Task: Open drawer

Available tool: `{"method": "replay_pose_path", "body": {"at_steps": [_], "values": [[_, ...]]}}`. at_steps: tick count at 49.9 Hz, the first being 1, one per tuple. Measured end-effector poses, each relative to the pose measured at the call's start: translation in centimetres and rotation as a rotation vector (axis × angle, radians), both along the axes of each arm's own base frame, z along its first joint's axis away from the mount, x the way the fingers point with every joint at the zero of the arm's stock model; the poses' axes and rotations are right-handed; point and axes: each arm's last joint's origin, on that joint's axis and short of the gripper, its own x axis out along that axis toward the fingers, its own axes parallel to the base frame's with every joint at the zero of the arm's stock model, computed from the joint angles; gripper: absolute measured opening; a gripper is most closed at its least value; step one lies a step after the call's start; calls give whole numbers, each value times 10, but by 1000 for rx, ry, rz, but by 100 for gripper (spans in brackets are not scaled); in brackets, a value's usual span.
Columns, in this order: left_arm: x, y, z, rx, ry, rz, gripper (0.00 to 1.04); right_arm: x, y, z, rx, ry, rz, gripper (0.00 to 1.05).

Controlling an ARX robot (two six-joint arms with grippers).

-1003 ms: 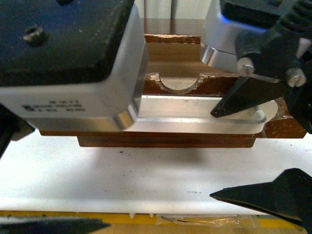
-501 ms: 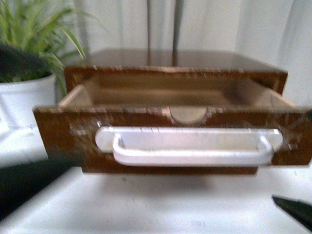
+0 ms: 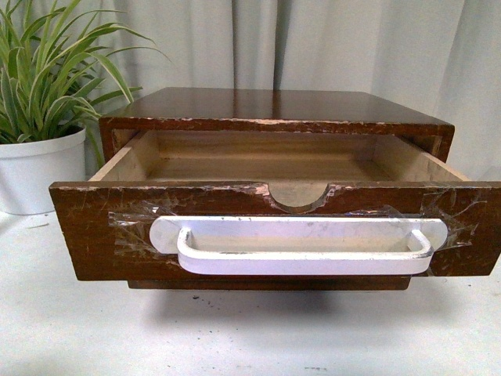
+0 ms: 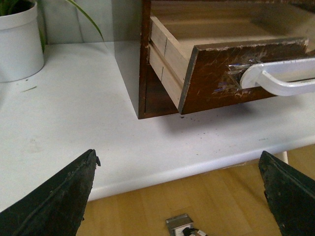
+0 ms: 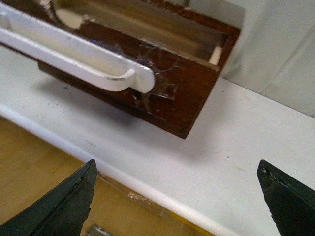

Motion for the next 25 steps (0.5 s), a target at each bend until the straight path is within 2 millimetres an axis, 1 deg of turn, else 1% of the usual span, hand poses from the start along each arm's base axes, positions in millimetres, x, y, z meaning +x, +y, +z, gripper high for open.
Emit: {"method": "replay_pose_path", "body": {"at_steps": [5,8,14,19,25], "values": [[-13,2,0,-63,7,64,98,-10,-4,0,55,-11,-58,96],[-16,4,0,-84,-2,94,98,-15,-4,-1,72,-16,-78,96],[-17,9,-7,-131,10,159,98,-18,-5,-1,134,-22,-105,96],[-17,11,-11,-152,17,168,98,-17,-7,-4,189,-4,-139,96],[-17,11,-11,-159,18,169,98,-18,-7,-4,215,3,-148,96]]}}
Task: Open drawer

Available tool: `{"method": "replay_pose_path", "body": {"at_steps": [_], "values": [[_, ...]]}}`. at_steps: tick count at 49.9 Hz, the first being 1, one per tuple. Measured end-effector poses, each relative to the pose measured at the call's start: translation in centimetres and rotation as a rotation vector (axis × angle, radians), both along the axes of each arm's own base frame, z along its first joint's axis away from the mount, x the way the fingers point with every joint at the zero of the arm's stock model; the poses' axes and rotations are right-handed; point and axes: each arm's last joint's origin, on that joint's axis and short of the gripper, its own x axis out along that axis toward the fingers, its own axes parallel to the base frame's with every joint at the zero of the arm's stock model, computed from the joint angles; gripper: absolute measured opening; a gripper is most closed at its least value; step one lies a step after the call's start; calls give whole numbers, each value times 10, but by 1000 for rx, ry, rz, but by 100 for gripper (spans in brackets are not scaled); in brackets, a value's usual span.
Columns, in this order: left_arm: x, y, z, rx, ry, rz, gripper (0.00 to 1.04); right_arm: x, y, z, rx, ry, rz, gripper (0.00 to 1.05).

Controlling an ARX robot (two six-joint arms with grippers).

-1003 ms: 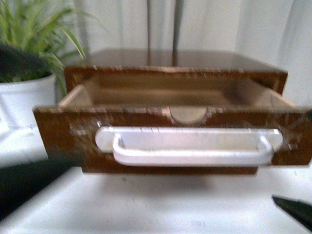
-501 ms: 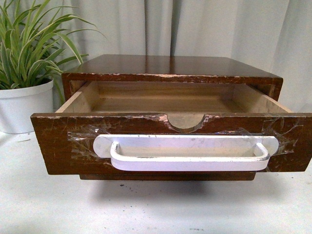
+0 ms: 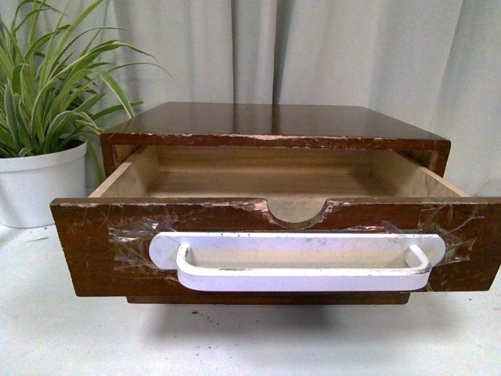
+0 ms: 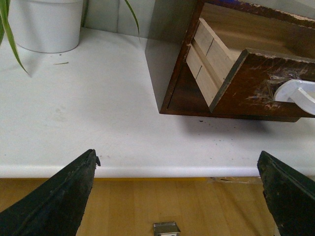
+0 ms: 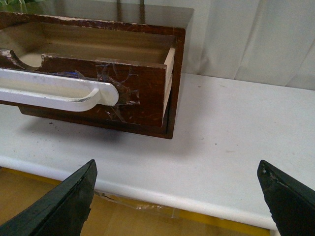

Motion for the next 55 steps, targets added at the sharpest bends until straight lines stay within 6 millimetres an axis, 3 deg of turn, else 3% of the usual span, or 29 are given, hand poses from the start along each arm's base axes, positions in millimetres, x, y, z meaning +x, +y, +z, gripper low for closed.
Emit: {"method": "replay_pose_path", "body": {"at_steps": [4,7,12,18,23,27,31,33,52,55], "values": [[1,-1,-1,56,-82,77,90,0,-1,0,8,-6,-18,95],[0,-1,-2,94,-136,119,82,0,-4,-1,25,-55,-126,87],[0,-2,-1,126,-165,135,68,0,-9,-4,43,-82,-241,70],[0,-2,-12,144,-165,138,47,0,-9,-7,51,-81,-246,52],[0,-2,-12,149,-166,135,33,0,-9,-10,51,-77,-246,38],[-1,-2,-12,152,-169,137,15,0,-9,-12,52,-83,-246,20],[-1,-2,-12,151,-169,137,4,0,-9,-18,54,-86,-246,9],[-1,-2,-12,156,-170,137,4,0,-9,-21,53,-81,-246,1],[-1,-2,-12,158,-170,136,4,0,-9,-21,56,-82,-246,1],[-1,-2,-12,158,-170,136,14,0,-9,-21,56,-82,-246,5]]}}
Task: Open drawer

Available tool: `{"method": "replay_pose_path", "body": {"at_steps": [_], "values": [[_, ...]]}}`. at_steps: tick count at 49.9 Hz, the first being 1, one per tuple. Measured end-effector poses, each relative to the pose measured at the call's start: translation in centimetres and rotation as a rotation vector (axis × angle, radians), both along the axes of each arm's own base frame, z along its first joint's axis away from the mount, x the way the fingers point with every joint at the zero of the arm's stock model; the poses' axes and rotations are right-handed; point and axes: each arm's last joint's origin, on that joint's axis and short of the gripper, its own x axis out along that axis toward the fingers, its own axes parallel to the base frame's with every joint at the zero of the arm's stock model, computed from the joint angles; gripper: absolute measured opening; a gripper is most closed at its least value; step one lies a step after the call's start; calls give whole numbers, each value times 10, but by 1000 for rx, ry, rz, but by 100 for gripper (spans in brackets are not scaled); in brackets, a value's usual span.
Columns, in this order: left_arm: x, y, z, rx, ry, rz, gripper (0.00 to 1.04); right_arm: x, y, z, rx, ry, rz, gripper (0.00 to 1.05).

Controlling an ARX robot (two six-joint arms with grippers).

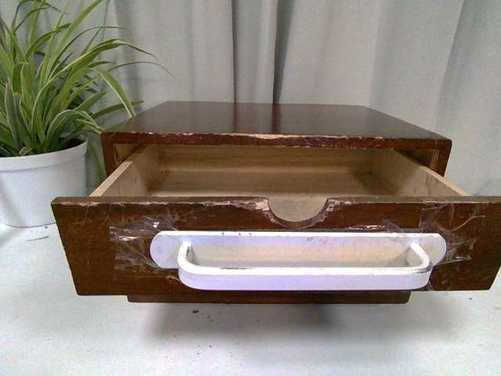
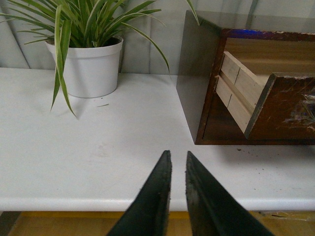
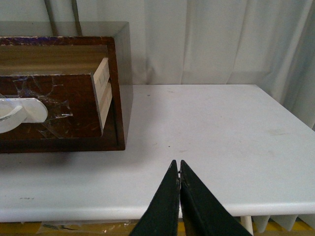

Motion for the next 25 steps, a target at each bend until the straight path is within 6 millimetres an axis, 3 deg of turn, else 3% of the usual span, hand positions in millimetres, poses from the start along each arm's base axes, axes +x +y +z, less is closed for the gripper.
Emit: {"method": "replay_pose_path", "body": {"at_steps": [5,18,20,22,25], "values": [[0,0,0,0,0,0,33,0,0,0,0,0,0,26],[0,0,0,0,0,0,94,0,0,0,0,0,0,85],[0,0,0,1,0,0,100,0,0,0,0,0,0,92],[0,0,0,1,0,0,99,0,0,0,2,0,0,98],[0,0,0,1,0,0,98,0,0,0,2,0,0,95]]}}
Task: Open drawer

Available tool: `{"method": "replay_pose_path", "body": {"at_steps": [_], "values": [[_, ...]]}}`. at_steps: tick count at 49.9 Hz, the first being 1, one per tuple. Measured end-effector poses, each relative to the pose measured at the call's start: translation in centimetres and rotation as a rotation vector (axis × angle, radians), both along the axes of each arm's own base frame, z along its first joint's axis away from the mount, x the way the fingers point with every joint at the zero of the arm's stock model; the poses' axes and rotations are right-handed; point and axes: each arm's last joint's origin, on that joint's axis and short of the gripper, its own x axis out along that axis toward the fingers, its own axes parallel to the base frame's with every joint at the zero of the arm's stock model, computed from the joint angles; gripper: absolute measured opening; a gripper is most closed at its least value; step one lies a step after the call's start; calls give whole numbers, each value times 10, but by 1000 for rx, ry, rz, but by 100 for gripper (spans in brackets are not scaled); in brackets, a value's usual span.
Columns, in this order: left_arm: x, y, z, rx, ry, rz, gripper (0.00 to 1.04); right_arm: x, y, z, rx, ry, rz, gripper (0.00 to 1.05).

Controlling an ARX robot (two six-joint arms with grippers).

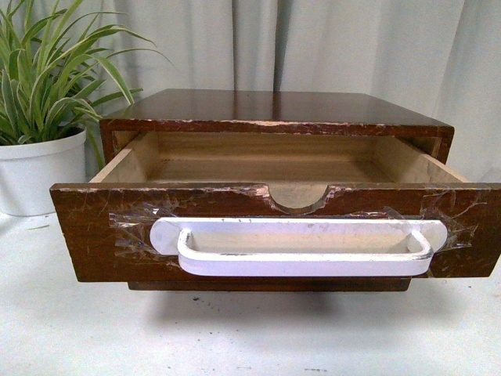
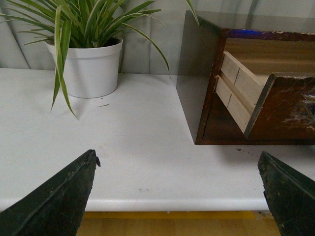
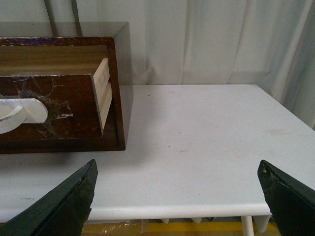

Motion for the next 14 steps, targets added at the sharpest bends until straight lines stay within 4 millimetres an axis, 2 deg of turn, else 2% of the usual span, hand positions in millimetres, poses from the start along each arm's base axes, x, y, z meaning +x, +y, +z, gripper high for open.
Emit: {"method": "replay_pose_path", "body": {"at_steps": [14], "values": [[0,0,0,0,0,0,98,0,0,0,0,0,0,96]]}}
